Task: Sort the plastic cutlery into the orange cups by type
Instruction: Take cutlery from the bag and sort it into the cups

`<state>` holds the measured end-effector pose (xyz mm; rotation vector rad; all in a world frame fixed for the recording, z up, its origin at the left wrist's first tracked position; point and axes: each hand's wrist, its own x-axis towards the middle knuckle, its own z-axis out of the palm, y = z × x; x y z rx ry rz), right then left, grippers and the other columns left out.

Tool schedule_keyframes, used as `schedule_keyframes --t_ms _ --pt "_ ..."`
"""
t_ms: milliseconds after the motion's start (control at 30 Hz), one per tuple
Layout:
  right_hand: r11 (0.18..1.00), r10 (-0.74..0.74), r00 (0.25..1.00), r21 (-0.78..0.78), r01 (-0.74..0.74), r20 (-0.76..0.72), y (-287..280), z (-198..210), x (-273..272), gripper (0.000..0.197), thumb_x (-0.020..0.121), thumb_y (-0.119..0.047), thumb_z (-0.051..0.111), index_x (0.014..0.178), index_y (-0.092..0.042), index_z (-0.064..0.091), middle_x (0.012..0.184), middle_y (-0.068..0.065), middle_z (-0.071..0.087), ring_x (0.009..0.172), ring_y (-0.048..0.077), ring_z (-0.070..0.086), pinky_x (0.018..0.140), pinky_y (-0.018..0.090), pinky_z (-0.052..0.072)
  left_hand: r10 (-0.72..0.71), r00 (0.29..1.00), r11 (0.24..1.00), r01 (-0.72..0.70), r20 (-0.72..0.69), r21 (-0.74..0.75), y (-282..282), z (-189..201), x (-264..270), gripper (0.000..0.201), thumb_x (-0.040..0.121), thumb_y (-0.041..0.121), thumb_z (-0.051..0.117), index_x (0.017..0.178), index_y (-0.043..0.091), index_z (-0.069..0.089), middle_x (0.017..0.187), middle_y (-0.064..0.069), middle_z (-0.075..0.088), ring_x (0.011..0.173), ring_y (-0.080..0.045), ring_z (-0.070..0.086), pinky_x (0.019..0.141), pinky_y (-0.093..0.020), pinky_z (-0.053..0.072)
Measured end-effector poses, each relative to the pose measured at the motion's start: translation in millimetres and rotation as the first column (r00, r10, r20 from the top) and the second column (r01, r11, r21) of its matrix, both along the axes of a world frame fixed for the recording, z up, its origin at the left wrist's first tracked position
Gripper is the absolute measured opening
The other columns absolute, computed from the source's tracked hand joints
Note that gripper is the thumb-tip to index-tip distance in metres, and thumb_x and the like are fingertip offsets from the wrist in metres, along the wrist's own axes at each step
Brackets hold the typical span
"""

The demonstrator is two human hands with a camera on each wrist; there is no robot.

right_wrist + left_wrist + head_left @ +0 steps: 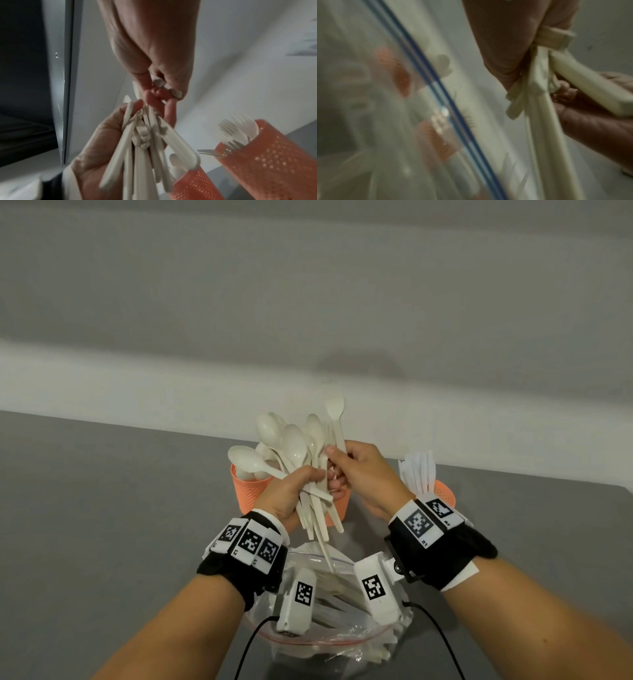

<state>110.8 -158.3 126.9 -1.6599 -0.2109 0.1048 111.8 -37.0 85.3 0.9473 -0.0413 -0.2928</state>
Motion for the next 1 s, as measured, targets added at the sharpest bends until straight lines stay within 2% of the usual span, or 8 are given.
schedule_keyframes --t_ms 133,233,400,500,633,733,833,1000 --pt "0.978 -0.164 0.984 0.139 0.153 0.072 -1.4 4.7 2.5 0.021 0.1 -0.023 0.035 0.095 -0.012 0.052 0.075 0.004 0.06 0.06 0.01 0.059 0.053 0.018 0.051 0.072 0.997 0.997 -0.073 -0.04 -0.035 2.3 1.2 2.0 0.043 0.091 0.002 0.043 0.062 0.009 0.074 0.061 -0.006 0.069 0.056 -0.014 0.068 0.062 -0.026 0.057" --pt "0.931 -0.227 0.967 0.318 0.181 0.117 -4.7 14.6 3.4 0.019 0.101 -0.025 0.029 0.095 -0.018 0.045 0.07 0.003 0.057 0.056 0.014 0.057 0.054 0.022 0.052 0.139 0.985 0.981 -0.152 -0.107 -0.121 4.1 -1.6 4.4 0.025 0.09 0.0 0.045 0.079 0.012 0.063 0.056 -0.003 0.061 0.052 -0.012 0.062 0.056 -0.025 0.055" --pt "0.998 -0.062 0.987 0.027 0.059 0.151 -8.3 7.0 -2.3 0.012 0.094 -0.03 0.048 0.086 -0.021 0.052 0.058 -0.008 0.05 0.042 0.001 0.045 0.039 0.015 0.036 0.133 0.989 0.967 -0.145 -0.068 -0.207 8.8 -0.3 7.1 0.021 0.089 0.002 0.045 0.078 0.014 0.058 0.065 -0.001 0.063 0.064 -0.012 0.065 0.082 -0.033 0.052" --pt "0.996 0.078 0.997 -0.04 -0.078 0.005 -5.6 -11.9 -3.6 0.018 0.084 -0.025 0.066 0.1 -0.019 0.06 0.083 -0.005 0.07 0.07 0.003 0.067 0.061 0.018 0.054 0.115 0.993 0.973 -0.116 -0.018 -0.198 9.5 -0.8 9.3 0.022 0.088 0.006 0.044 0.08 0.015 0.062 0.082 -0.005 0.068 0.085 -0.023 0.065 0.083 -0.041 0.051" --pt "0.975 0.222 0.955 0.032 -0.22 -0.197 -4.4 -20.4 -1.9 0.048 0.079 -0.022 0.071 0.119 -0.011 0.048 0.112 0.013 0.065 0.097 0.023 0.065 0.087 0.039 0.053 0.059 0.998 0.989 -0.055 0.023 -0.135 5.0 1.4 3.4 0.031 0.09 0.009 0.041 0.076 0.017 0.068 0.078 -0.001 0.073 0.078 -0.023 0.069 0.089 -0.046 0.046" --pt "0.957 0.289 0.933 0.092 -0.276 -0.216 -1.6 -19.3 -1.1 0.055 0.075 -0.016 0.074 0.123 -0.014 0.046 0.118 0.014 0.064 0.106 0.027 0.064 0.091 0.045 0.052 0.088 0.996 0.991 -0.085 0.024 -0.101 2.7 2.9 1.3 0.018 0.088 0.01 0.049 0.084 0.018 0.065 0.078 -0.001 0.071 0.084 -0.022 0.066 0.096 -0.049 0.042" --pt "0.988 0.156 0.979 0.03 -0.153 -0.133 4.7 -24.7 -0.6 0.049 0.073 -0.015 0.076 0.115 -0.016 0.051 0.111 0.013 0.067 0.099 0.026 0.067 0.089 0.048 0.054 0.128 0.991 0.989 -0.125 0.048 -0.077 1.0 3.0 2.6 0.012 0.087 0.012 0.055 0.089 0.016 0.066 0.086 -0.005 0.068 0.092 -0.025 0.064 0.096 -0.046 0.046" --pt "0.998 0.026 0.999 -0.057 -0.023 0.044 11.0 -31.4 -3.1 0.043 0.076 -0.018 0.074 0.112 -0.015 0.052 0.109 0.004 0.066 0.101 0.015 0.064 0.09 0.033 0.052 0.198 0.978 0.979 -0.194 0.073 -0.055 0.8 3.5 7.6 0.048 0.083 0.015 0.063 0.128 0.0 0.052 0.124 -0.024 0.058 0.115 -0.035 0.059 0.1 -0.048 0.046"
